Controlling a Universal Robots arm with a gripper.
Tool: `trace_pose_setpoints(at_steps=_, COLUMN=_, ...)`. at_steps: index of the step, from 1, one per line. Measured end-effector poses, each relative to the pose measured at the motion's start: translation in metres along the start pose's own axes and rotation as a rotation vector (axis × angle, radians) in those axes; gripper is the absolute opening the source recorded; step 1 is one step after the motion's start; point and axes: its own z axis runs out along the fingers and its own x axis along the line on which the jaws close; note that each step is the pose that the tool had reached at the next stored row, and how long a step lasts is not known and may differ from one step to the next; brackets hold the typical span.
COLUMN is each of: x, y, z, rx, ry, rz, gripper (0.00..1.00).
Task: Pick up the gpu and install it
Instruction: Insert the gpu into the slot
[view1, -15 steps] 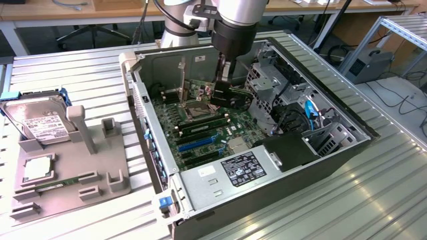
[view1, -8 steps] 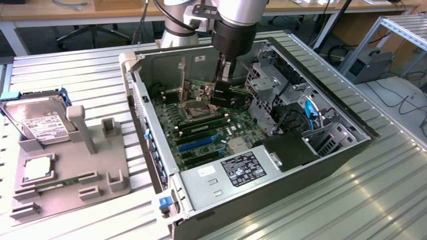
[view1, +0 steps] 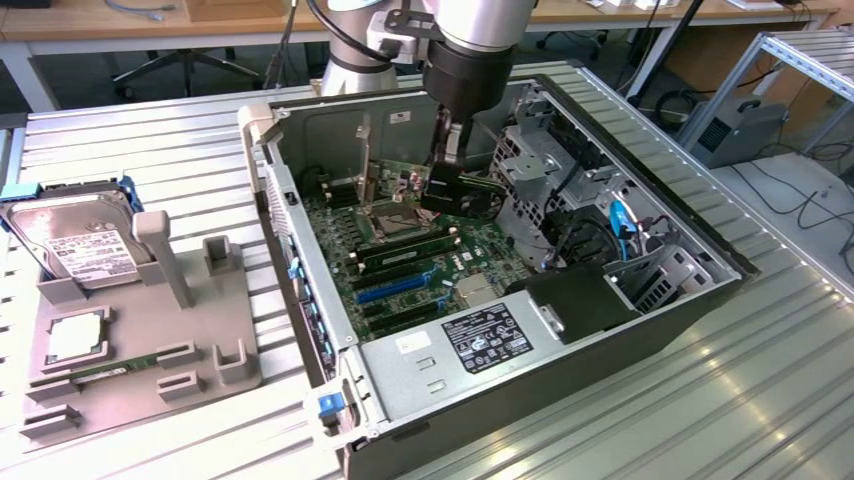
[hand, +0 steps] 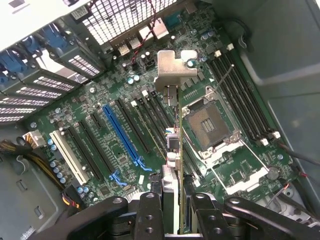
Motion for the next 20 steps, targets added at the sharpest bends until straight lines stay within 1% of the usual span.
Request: trace_pose_setpoints(at_steps=20, x=0.0000, y=0.0000, z=0.0001, rx=-0.0007, ry=0.0004, rz=-0.026, gripper=0.27)
